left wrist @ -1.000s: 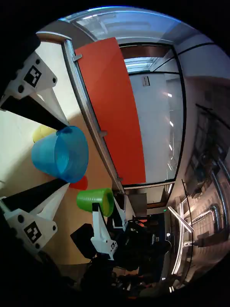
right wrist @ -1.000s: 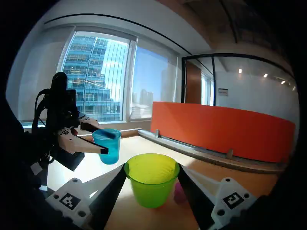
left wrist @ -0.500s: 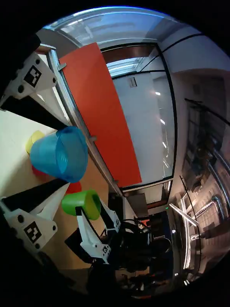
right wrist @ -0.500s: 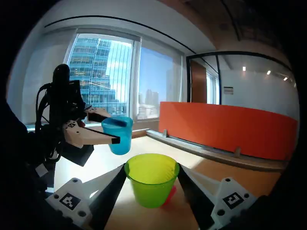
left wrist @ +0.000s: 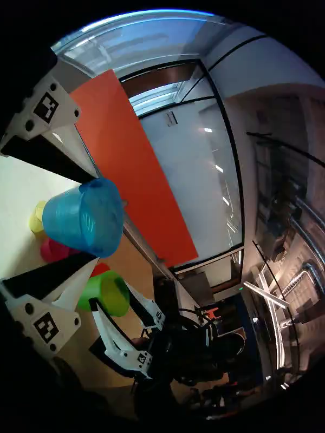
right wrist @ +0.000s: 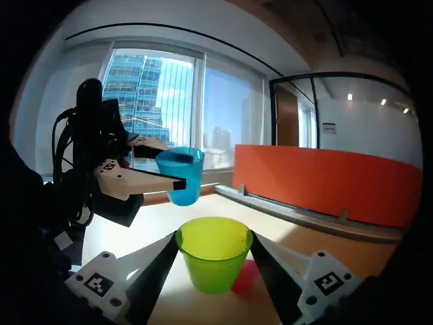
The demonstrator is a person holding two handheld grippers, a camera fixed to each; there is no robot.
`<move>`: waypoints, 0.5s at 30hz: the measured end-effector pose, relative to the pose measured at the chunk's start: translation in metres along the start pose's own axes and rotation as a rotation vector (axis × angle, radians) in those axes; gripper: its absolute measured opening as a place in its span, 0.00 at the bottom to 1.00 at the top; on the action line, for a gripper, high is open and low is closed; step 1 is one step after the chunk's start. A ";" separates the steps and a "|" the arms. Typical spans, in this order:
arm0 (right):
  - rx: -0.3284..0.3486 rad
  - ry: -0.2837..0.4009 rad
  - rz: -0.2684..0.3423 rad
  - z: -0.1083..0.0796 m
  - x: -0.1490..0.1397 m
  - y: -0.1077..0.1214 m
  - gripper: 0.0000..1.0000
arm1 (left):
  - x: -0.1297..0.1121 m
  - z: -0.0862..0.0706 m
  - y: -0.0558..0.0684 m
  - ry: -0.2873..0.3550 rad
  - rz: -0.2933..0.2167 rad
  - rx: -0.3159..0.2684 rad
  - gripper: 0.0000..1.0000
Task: Pour water
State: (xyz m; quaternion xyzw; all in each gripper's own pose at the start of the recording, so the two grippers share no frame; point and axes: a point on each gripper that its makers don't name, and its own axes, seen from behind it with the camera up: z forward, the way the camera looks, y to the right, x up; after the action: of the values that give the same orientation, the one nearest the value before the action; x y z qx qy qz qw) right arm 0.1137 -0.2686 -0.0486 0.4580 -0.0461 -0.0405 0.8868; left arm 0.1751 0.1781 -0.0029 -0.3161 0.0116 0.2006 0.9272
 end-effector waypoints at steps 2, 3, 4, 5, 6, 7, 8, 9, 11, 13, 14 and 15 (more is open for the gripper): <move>0.005 -0.001 0.001 0.001 0.000 -0.002 0.93 | 0.001 0.001 -0.001 0.000 0.015 0.001 0.85; 0.008 -0.001 0.001 0.001 -0.001 -0.002 0.93 | 0.002 0.002 -0.001 0.001 0.022 0.002 0.85; 0.011 -0.001 0.001 0.002 -0.001 -0.003 0.93 | 0.004 0.002 -0.001 0.003 0.030 0.002 0.85; 0.014 -0.001 0.002 0.002 -0.002 -0.004 0.93 | 0.005 0.003 -0.001 0.004 0.038 0.002 0.85; 0.018 -0.002 0.002 0.003 -0.002 -0.005 0.93 | 0.006 0.003 -0.002 0.004 0.046 0.002 0.85; 0.021 -0.002 0.002 0.003 -0.003 -0.006 0.93 | 0.006 0.004 -0.002 0.004 0.054 0.002 0.85; 0.025 -0.003 0.002 0.004 -0.003 -0.007 0.93 | 0.007 0.004 -0.003 0.004 0.064 0.001 0.85; 0.028 -0.003 0.002 0.004 -0.004 -0.007 0.93 | 0.008 0.005 -0.003 0.003 0.072 0.002 0.85; 0.034 -0.004 0.001 0.005 -0.005 -0.009 0.93 | 0.010 0.005 -0.005 0.001 0.088 0.003 0.85; 0.041 -0.006 0.000 0.006 -0.005 -0.011 0.93 | 0.012 0.006 -0.007 0.001 0.107 0.005 0.85; 0.045 -0.007 0.000 0.007 -0.006 -0.012 0.93 | 0.013 0.006 -0.007 0.001 0.118 0.006 0.85; 0.048 -0.008 -0.001 0.007 -0.006 -0.013 0.93 | 0.013 0.006 -0.008 0.000 0.127 0.007 0.85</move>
State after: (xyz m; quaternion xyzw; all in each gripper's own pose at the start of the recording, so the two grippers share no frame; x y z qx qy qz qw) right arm 0.1069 -0.2812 -0.0552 0.4791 -0.0503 -0.0416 0.8753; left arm 0.1895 0.1808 0.0044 -0.3116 0.0322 0.2589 0.9137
